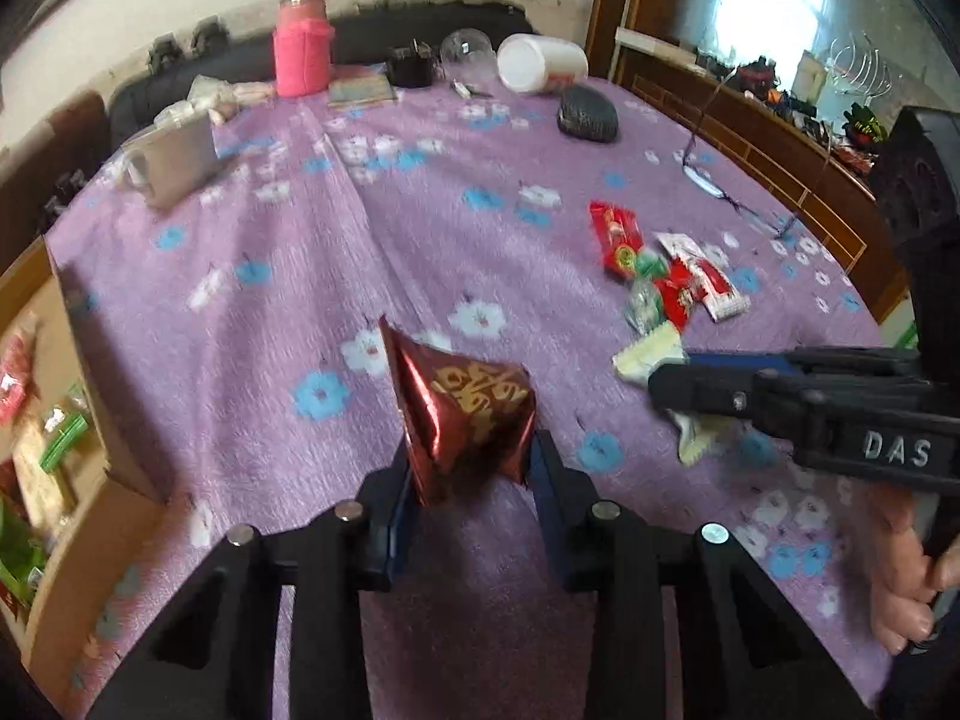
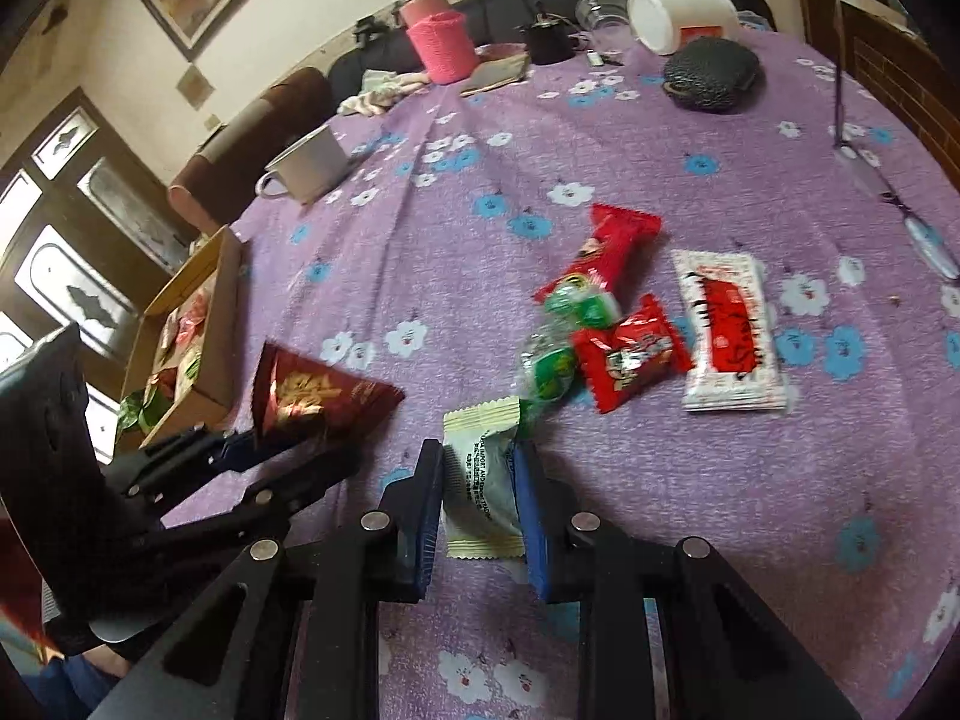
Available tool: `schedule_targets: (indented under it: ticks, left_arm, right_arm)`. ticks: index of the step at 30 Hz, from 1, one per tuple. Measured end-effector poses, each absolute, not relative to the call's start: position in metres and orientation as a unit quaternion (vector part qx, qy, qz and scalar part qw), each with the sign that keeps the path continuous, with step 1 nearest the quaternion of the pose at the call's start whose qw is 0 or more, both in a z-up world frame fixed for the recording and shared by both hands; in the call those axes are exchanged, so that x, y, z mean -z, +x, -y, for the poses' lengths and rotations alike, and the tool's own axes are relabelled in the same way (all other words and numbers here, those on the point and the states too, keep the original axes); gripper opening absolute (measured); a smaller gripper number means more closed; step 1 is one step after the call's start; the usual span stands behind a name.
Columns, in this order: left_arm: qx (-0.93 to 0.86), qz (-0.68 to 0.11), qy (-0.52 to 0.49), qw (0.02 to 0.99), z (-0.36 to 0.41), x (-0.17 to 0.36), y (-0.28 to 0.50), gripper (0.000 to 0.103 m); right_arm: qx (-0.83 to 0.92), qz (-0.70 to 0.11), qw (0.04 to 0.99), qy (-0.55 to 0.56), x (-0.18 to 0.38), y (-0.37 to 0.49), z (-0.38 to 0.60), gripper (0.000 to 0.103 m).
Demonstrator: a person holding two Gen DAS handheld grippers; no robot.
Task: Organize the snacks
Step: 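Lift the dark red chip bag with the left gripper while the right gripper grasps the cream packet, then carry the chip bag and cream packet with both grippers toward the box tray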
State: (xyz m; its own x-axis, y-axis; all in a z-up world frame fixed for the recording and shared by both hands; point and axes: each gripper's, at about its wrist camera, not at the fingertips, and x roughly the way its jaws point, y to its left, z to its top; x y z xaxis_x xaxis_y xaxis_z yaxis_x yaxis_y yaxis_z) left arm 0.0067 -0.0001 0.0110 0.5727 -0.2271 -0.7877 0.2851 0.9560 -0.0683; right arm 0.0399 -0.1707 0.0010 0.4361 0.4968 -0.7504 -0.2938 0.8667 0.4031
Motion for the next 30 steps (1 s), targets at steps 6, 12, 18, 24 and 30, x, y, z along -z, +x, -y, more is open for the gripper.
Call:
schedule_targets:
  ticks: [6, 12, 18, 24, 30]
  left_arm:
    - [0.141, -0.433, 0.014, 0.89, -0.005, -0.011, 0.01, 0.029]
    - [0.148, -0.429, -0.016, 0.891, -0.012, -0.014, 0.011, 0.028]
    - [0.152, -0.415, -0.039, 0.896, -0.018, -0.019, 0.01, 0.028]
    - [0.152, -0.406, -0.039, 0.9, -0.018, -0.021, 0.009, 0.028]
    - [0.149, -0.402, -0.034, 0.903, -0.017, -0.023, 0.007, 0.028]
  right_arm:
    - [-0.253, -0.465, 0.841, 0.112, 0.001, 0.039, 0.169, 0.025]
    - [-0.252, -0.447, 0.85, 0.12, -0.003, 0.036, 0.176, 0.025]
    - [-0.251, -0.443, 0.851, 0.128, -0.005, 0.037, 0.18, 0.025]
    - [-0.251, -0.445, 0.85, 0.126, -0.003, 0.038, 0.181, 0.025]
    - [-0.248, -0.447, 0.85, 0.125, -0.001, 0.04, 0.181, 0.025]
